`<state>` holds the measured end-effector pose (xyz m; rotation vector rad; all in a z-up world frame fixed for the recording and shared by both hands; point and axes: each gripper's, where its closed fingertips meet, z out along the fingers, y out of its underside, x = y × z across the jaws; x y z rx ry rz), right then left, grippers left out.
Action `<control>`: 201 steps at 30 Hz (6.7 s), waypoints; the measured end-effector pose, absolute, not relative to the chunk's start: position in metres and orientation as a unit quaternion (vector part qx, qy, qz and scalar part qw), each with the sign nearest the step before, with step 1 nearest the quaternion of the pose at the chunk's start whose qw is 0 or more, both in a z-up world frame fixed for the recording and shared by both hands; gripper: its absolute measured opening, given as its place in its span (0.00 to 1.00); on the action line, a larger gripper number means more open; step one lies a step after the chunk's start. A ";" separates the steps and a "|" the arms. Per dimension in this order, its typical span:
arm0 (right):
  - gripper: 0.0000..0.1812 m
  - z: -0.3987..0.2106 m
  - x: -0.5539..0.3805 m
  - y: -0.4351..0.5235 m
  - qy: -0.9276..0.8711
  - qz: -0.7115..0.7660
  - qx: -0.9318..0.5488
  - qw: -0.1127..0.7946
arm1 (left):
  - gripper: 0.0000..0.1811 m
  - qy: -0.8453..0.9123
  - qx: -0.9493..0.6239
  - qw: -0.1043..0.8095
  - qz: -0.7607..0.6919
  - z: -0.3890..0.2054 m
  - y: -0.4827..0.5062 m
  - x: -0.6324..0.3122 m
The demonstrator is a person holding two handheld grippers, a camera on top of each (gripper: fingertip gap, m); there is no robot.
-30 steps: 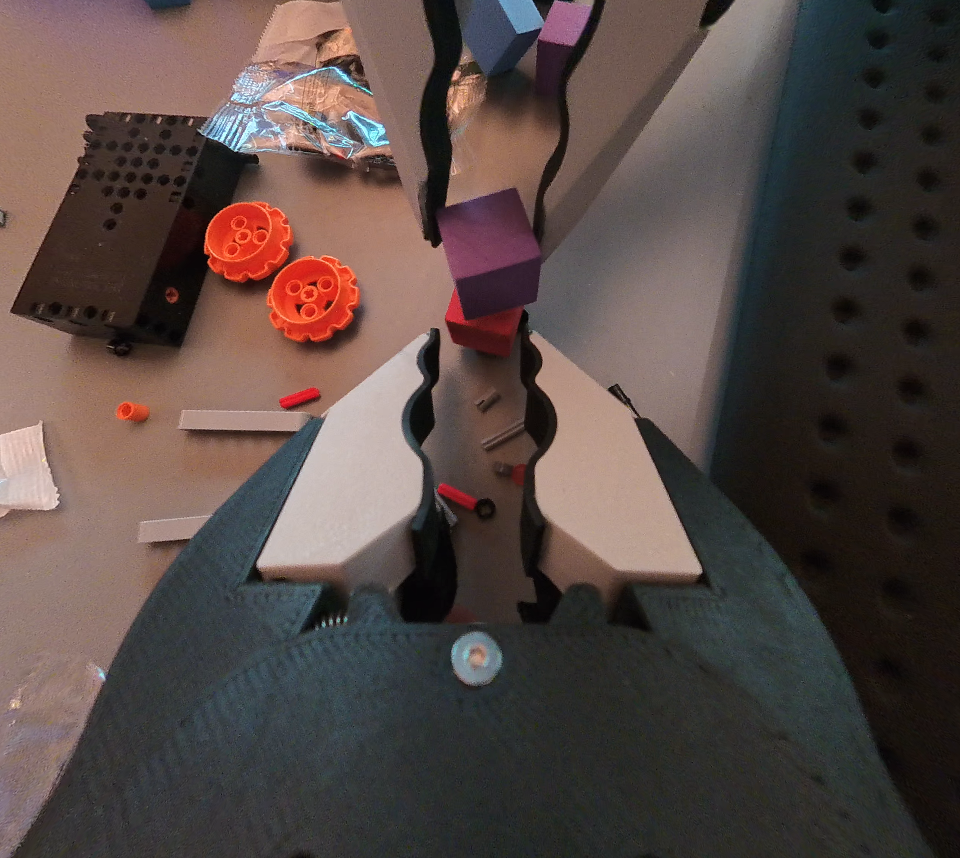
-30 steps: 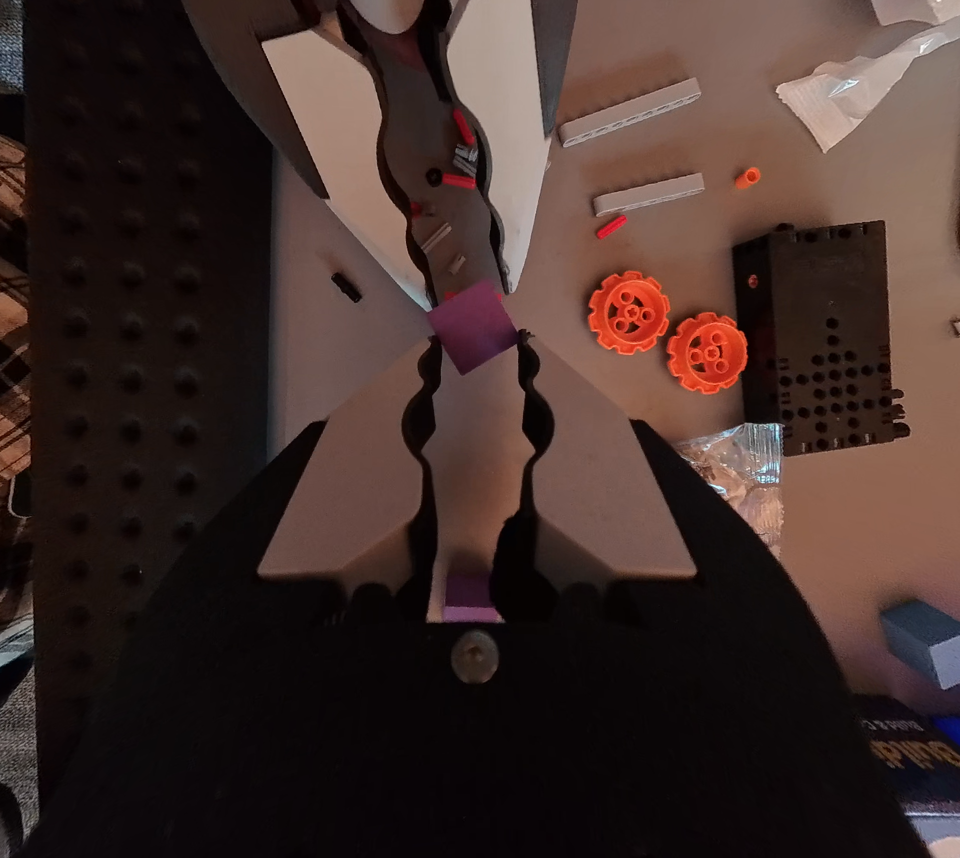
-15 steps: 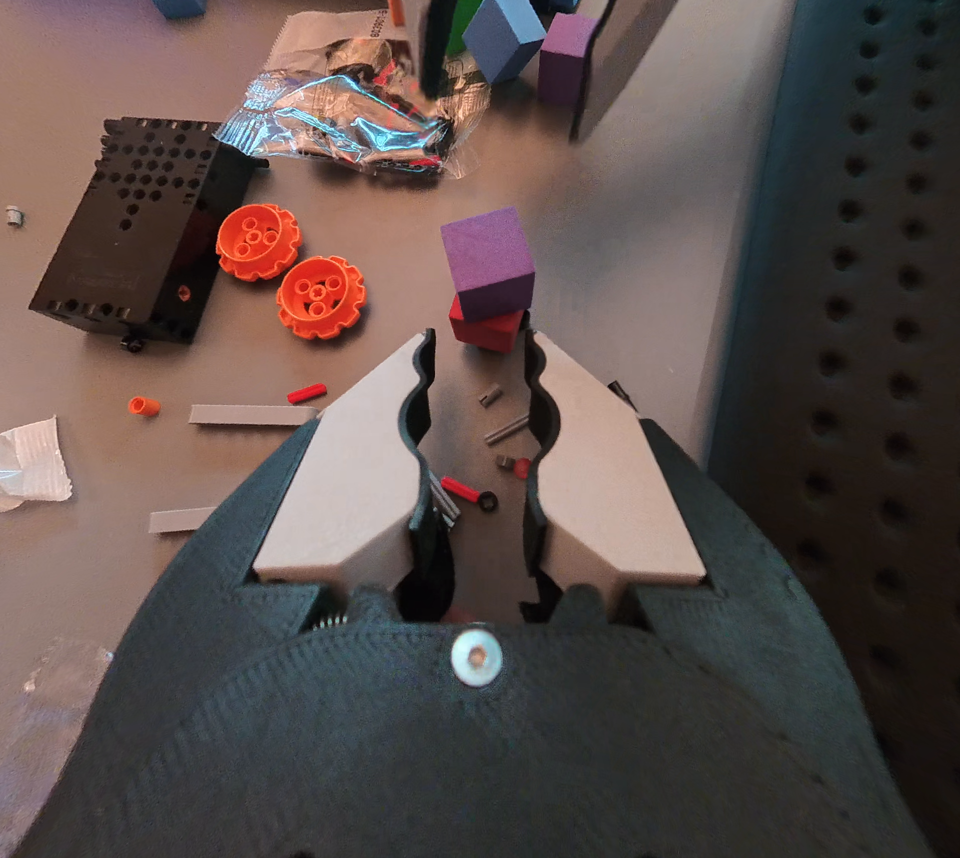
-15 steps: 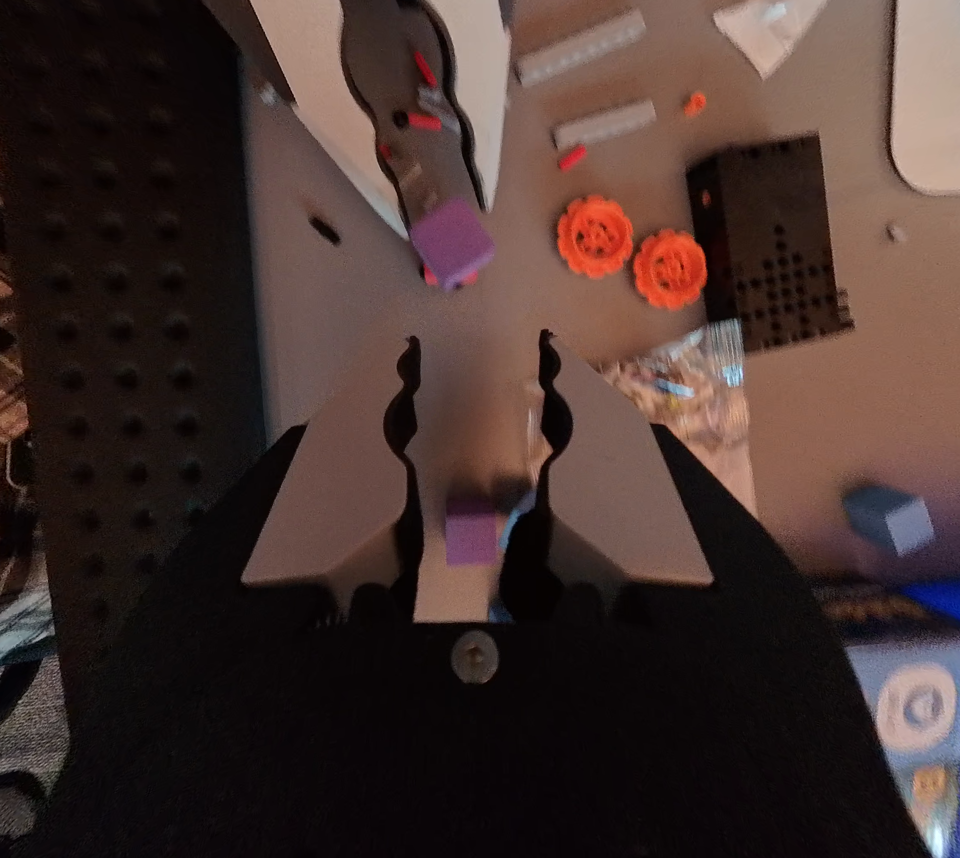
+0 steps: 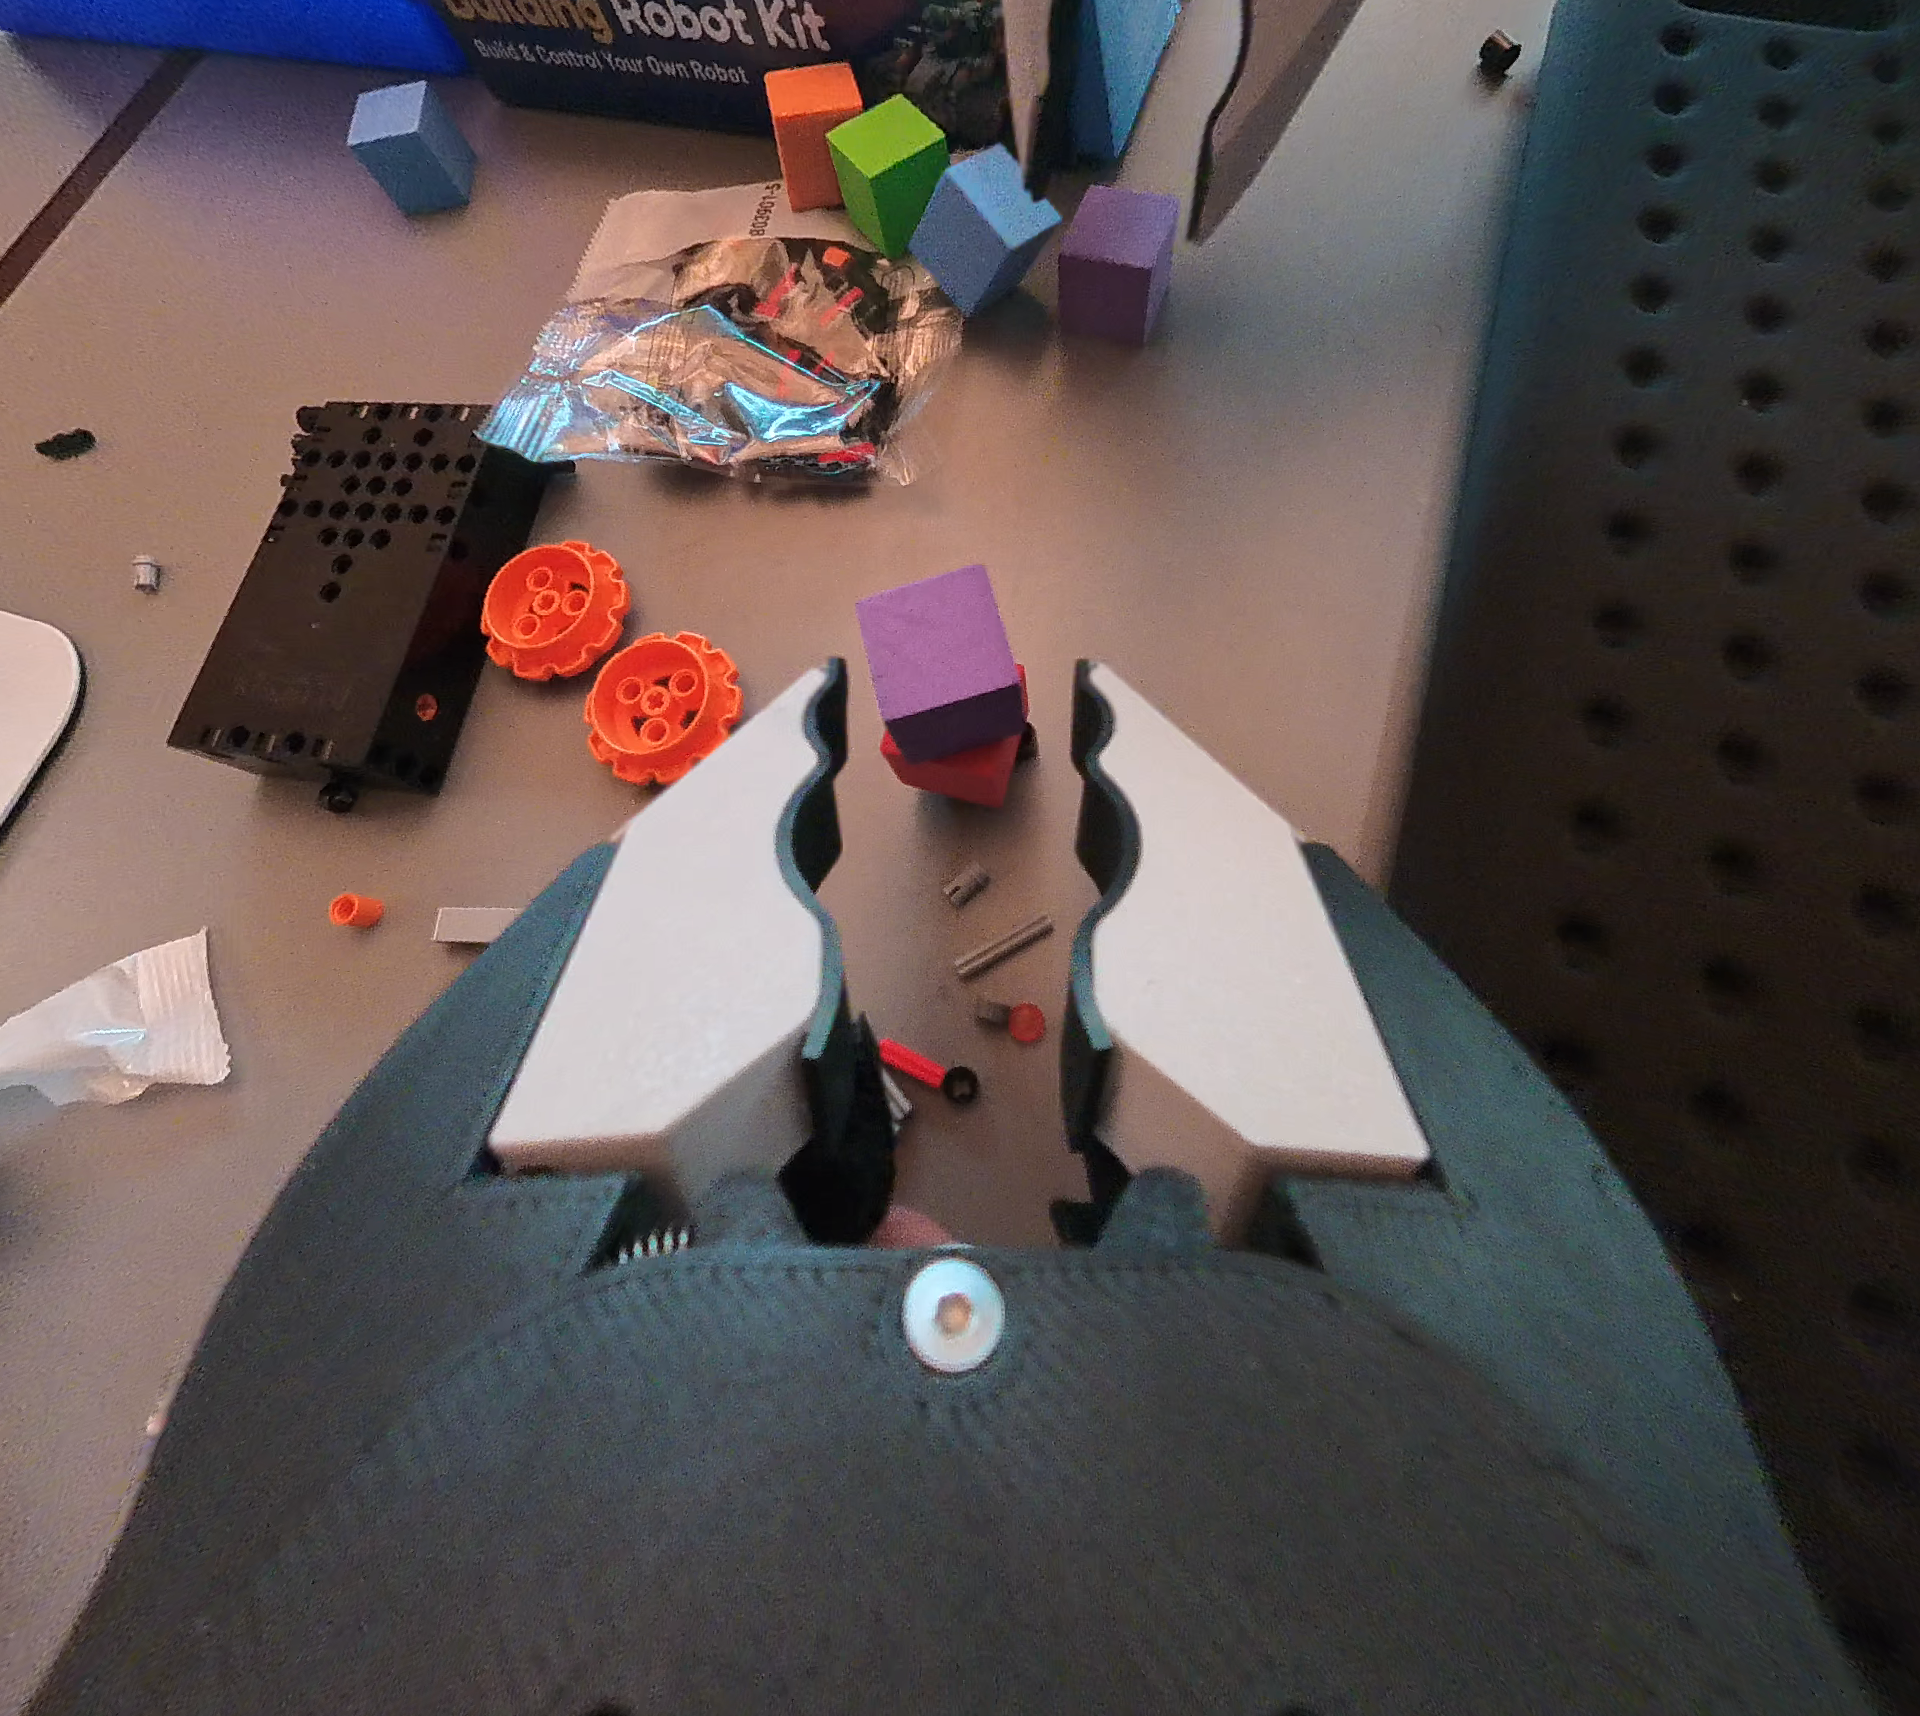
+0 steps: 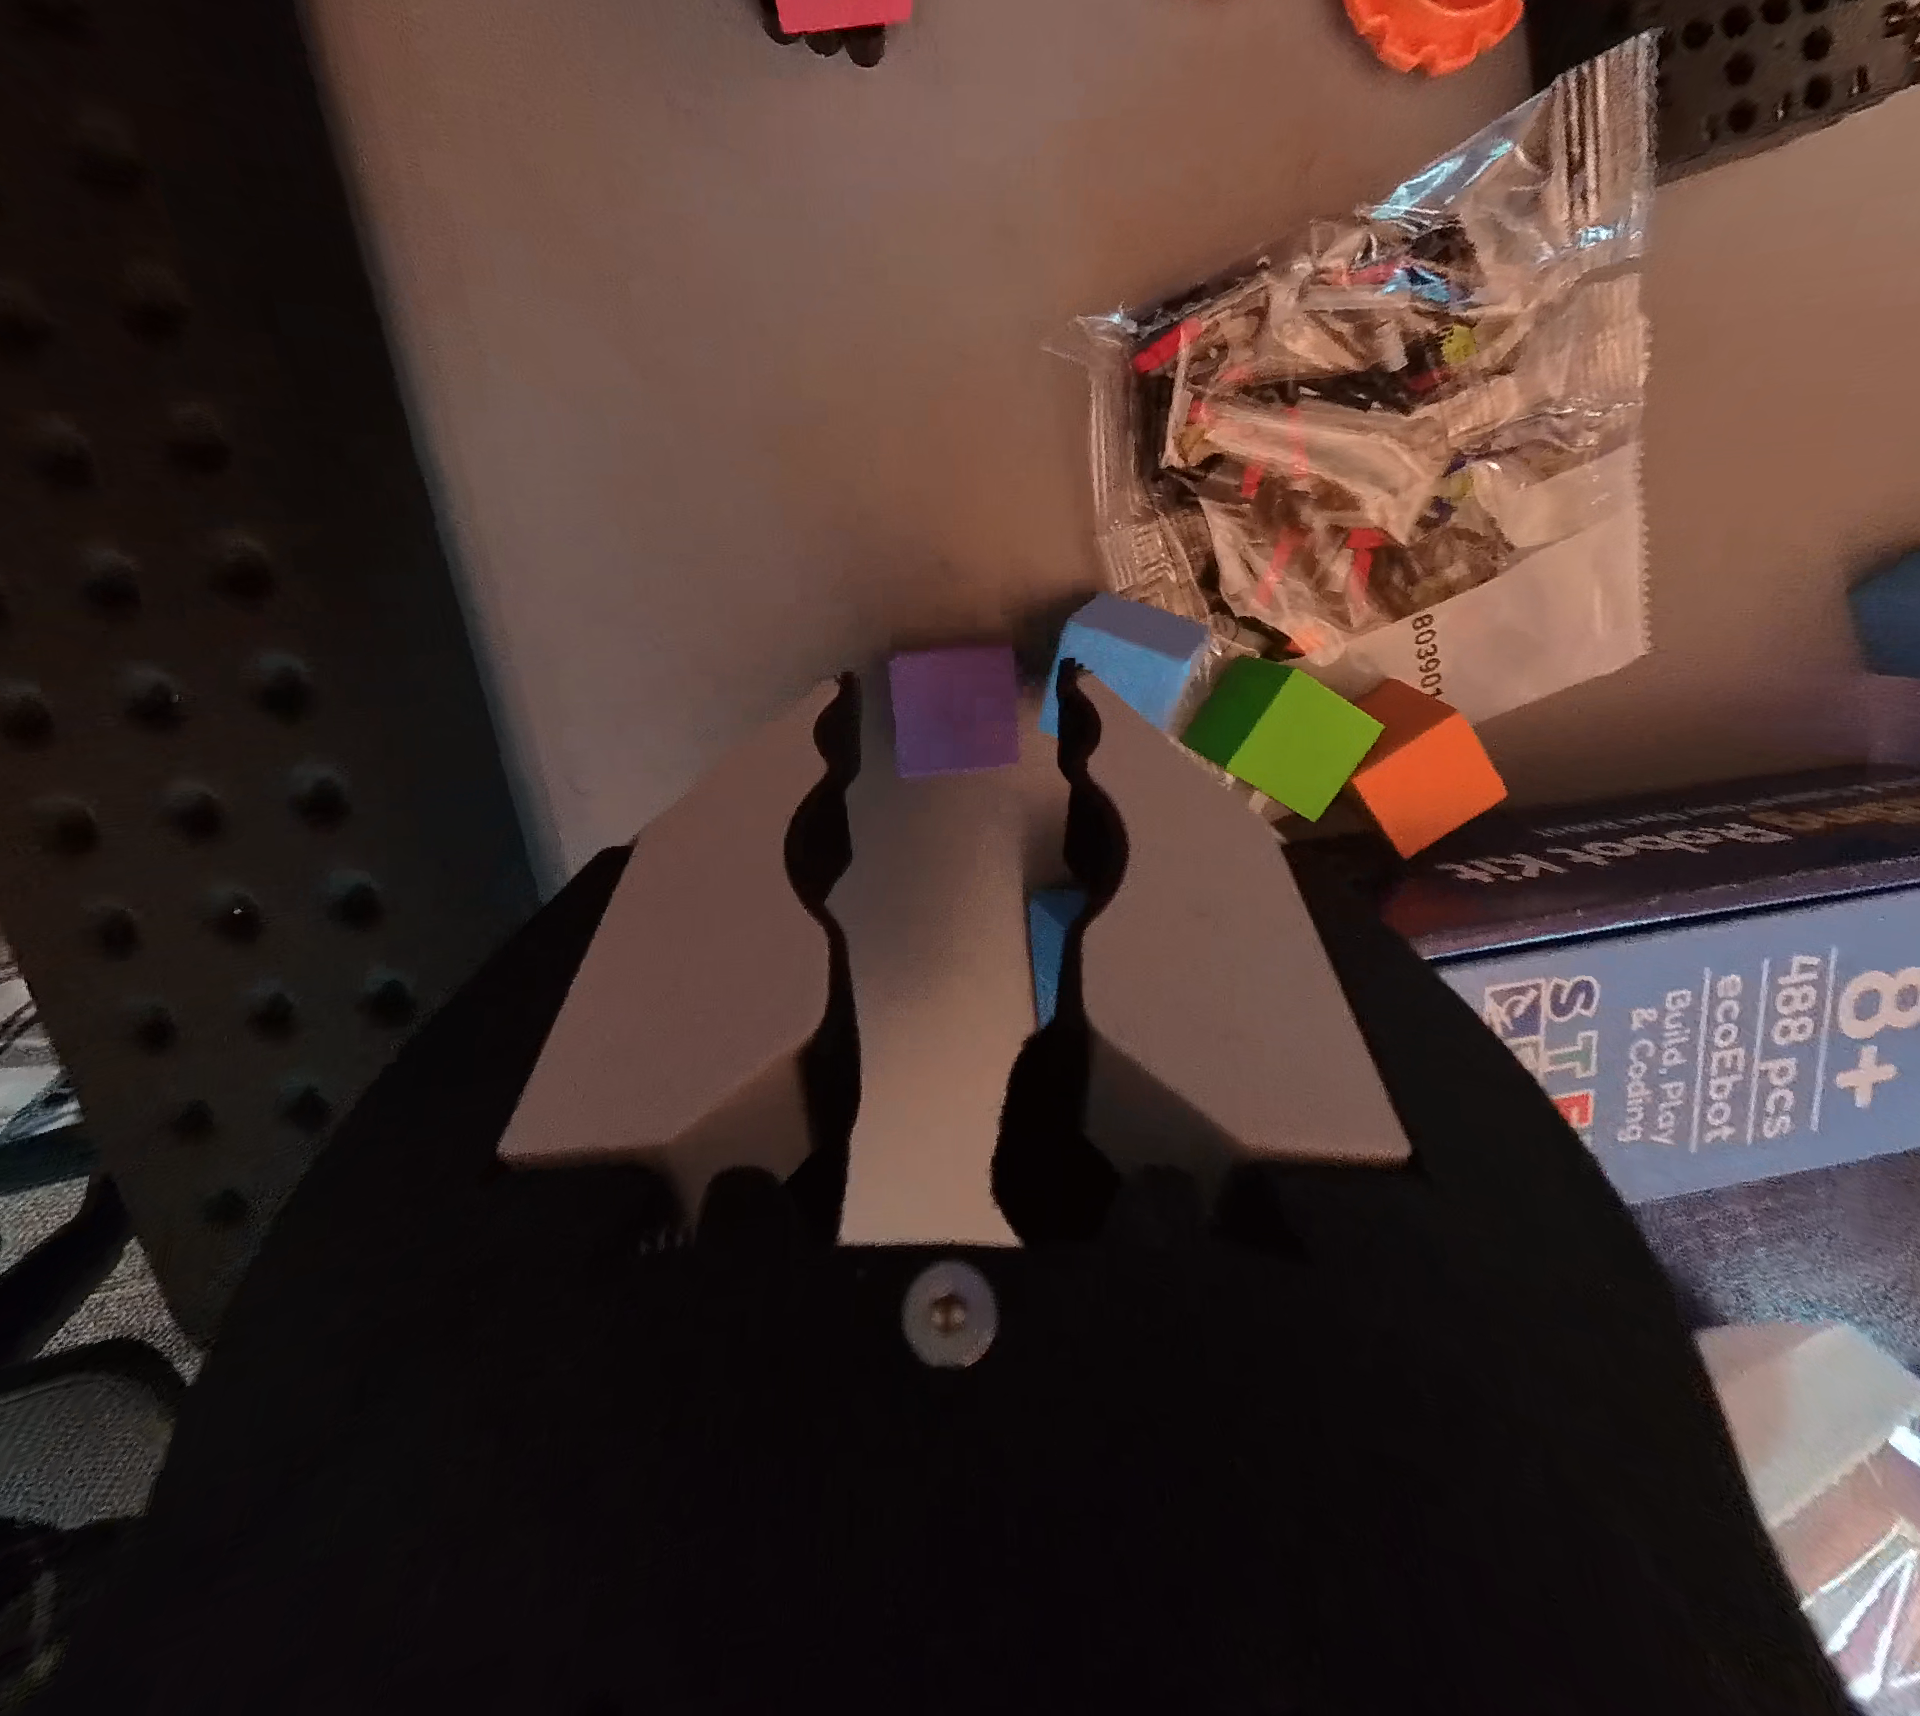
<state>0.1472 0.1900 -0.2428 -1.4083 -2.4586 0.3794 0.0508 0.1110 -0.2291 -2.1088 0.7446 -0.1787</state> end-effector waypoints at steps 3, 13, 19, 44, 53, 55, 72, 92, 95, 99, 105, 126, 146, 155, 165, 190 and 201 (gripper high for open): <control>0.21 -0.242 0.153 0.188 -0.855 0.134 -0.483 0.134 | 0.17 0.301 -0.849 0.428 -0.068 -0.231 0.111 0.048; 0.21 -0.255 0.158 0.191 -0.854 0.132 -0.489 0.119 | 0.15 0.344 -0.842 0.406 -0.095 -0.222 0.106 0.046; 0.21 -0.260 0.157 0.194 -0.856 0.125 -0.488 0.116 | 0.15 0.369 -0.836 0.390 -0.115 -0.228 0.106 0.046; 0.14 -0.226 0.133 0.165 -0.862 0.191 -0.451 0.132 | 0.14 0.371 -0.832 0.394 -0.121 -0.230 0.109 0.042; 0.14 -0.198 0.105 0.150 -0.855 0.232 -0.432 0.170 | 0.18 0.357 -0.832 0.407 -0.122 -0.230 0.110 0.040; 0.14 -0.188 0.093 0.143 -0.854 0.243 -0.423 0.180 | 0.20 0.352 -0.832 0.409 -0.125 -0.229 0.109 0.039; 0.14 -0.204 0.042 0.116 -0.887 0.188 -0.401 0.128 | 0.19 0.345 -0.834 0.412 -0.124 -0.234 0.108 0.035; 0.24 -0.221 0.119 0.201 -0.867 0.096 -0.475 0.116 | 0.22 0.337 -0.821 0.445 -0.120 -0.218 0.112 0.034; 0.24 -0.239 0.139 0.220 -0.867 0.058 -0.486 0.096 | 0.22 0.334 -0.821 0.448 -0.119 -0.216 0.113 0.033; 0.17 -0.255 0.148 0.228 -0.871 0.026 -0.485 0.080 | 0.23 0.331 -0.820 0.452 -0.120 -0.214 0.113 0.033; 0.13 -0.247 0.140 0.220 -0.871 0.058 -0.478 0.094 | 0.22 0.333 -0.819 0.451 -0.122 -0.215 0.114 0.035; 0.13 -0.161 0.059 0.133 -0.895 0.170 -0.383 0.153 | 0.18 0.337 -0.812 0.458 -0.128 -0.214 0.115 0.041; 0.18 -0.173 0.045 0.118 -0.917 0.104 -0.363 0.130 | 0.18 0.334 -0.810 0.463 -0.131 -0.213 0.115 0.040; 0.19 -0.161 0.072 0.160 -0.893 0.101 -0.411 0.156 | 0.21 0.331 -0.806 0.473 -0.134 -0.206 0.112 0.038; 0.22 -0.242 0.130 0.256 -0.846 -0.014 -0.528 0.071 | 0.22 0.327 -0.805 0.477 -0.132 -0.203 0.113 0.036; 0.16 -0.263 0.103 0.290 -0.823 -0.045 -0.560 0.082 | 0.22 0.325 -0.805 0.480 -0.129 -0.203 0.112 0.033; 0.19 -0.263 0.110 0.268 -0.837 -0.008 -0.544 0.054 | 0.22 0.324 -0.803 0.482 -0.132 -0.201 0.111 0.031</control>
